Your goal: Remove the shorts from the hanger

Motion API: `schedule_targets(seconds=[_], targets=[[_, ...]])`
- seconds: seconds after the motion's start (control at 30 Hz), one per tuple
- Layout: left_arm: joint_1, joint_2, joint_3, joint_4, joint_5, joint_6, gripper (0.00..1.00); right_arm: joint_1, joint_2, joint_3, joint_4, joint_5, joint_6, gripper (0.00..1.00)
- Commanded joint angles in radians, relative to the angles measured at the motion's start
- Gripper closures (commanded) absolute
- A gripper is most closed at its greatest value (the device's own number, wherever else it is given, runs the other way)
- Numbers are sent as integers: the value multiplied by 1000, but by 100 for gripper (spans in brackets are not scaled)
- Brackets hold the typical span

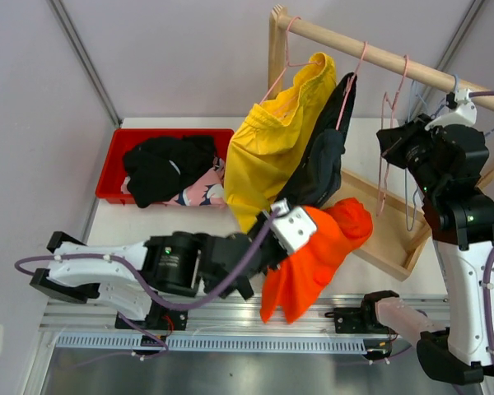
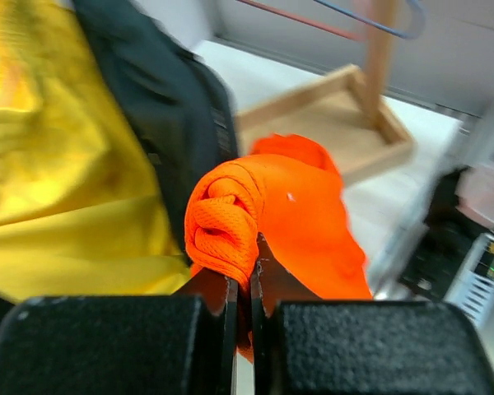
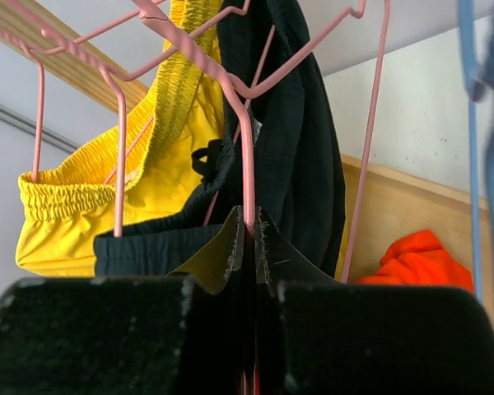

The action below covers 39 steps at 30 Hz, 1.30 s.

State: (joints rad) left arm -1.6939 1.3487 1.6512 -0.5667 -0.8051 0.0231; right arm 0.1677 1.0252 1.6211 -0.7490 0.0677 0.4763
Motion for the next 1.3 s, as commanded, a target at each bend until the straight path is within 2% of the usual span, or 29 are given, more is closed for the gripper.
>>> schedule_targets(seconds=[0.0,0.13,0.17,0.2,0.23,0.27,0.3,0.33,0.37,0.47,0.53,0.63,0.73,0.77,0.83,0.97,1.13,1.27], targets=[[87,-98,116,-18,-57,147,100,-11,-79,-30,57,1,-5,100],[181,-111,293,-29,-59,242,100,-14,-140,-89,34,-8,-5,100],[215,-106,321,-32,-60,268,100,-16,-151,-113,30,-8,-5,93],[232,-99,375,-32,-69,315,100,-16,-172,-124,28,-6,-7,85],[250,-80,433,-33,-72,337,100,-14,-183,-135,24,-6,-8,73],[288,-69,461,-42,-72,359,100,-14,-192,-145,19,-6,-8,57],[310,-57,519,-45,-72,395,100,-16,-206,-162,14,-3,-10,30],[330,-34,545,-47,-72,414,100,-16,-211,-168,7,3,-10,22],[367,-25,617,-41,-74,437,100,-16,-215,-176,2,6,-11,9],[454,4,679,5,-74,538,100,-17,-234,-211,-7,3,-11,1],[516,17,696,13,-48,543,100,-17,-241,-225,-9,0,-11,1],[669,21,679,-11,45,479,100,-17,-258,-263,2,-9,-8,0],[880,59,693,-48,136,407,100,-17,-277,-306,14,-23,1,1],[920,75,702,-58,162,367,100,-17,-281,-317,16,-28,2,1],[994,131,757,-85,217,328,100,-17,-289,-339,17,-46,7,1],[1218,239,866,-87,367,232,100,-17,-333,-400,14,-55,8,1],[1469,331,932,-1,515,74,100,-17,-381,-458,14,-114,-4,1],[1542,383,914,7,569,25,100,-17,-407,-506,25,-121,-24,1]])
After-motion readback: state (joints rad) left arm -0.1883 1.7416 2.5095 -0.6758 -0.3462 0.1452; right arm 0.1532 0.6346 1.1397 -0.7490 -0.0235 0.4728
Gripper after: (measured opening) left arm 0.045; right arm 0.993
